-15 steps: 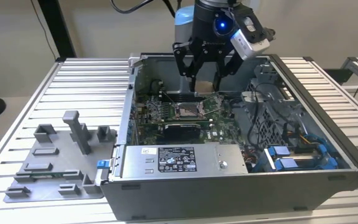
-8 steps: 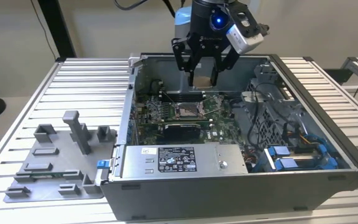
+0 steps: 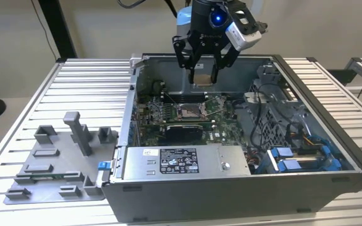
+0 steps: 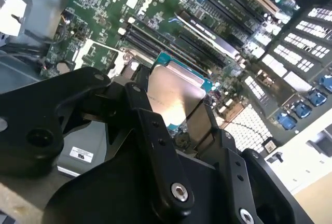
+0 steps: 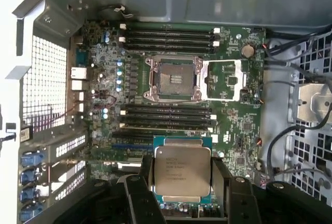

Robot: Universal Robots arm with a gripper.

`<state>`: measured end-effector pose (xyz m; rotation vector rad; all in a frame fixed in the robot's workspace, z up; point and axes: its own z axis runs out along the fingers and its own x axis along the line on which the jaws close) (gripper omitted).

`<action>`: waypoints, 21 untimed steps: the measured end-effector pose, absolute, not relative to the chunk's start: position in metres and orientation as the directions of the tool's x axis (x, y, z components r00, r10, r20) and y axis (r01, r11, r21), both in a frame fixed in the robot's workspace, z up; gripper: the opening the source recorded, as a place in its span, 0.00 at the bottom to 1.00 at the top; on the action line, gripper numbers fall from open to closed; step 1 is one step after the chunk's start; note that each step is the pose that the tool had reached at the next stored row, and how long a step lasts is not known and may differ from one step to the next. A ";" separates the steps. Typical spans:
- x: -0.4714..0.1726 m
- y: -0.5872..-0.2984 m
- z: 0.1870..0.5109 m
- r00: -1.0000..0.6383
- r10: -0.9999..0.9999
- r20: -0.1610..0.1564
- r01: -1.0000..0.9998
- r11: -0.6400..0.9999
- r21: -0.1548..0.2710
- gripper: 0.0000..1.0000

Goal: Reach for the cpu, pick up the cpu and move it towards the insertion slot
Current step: 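Pick up the cpu and move it towards the insertion slot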

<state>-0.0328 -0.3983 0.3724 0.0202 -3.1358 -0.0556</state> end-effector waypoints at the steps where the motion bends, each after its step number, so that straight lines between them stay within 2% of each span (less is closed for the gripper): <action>1: -0.033 -0.396 0.372 -1.000 -0.012 0.006 -0.012 0.999 0.035 0.00; 21: -0.035 -0.345 0.367 -1.000 -0.002 0.011 -0.001 0.999 0.036 0.00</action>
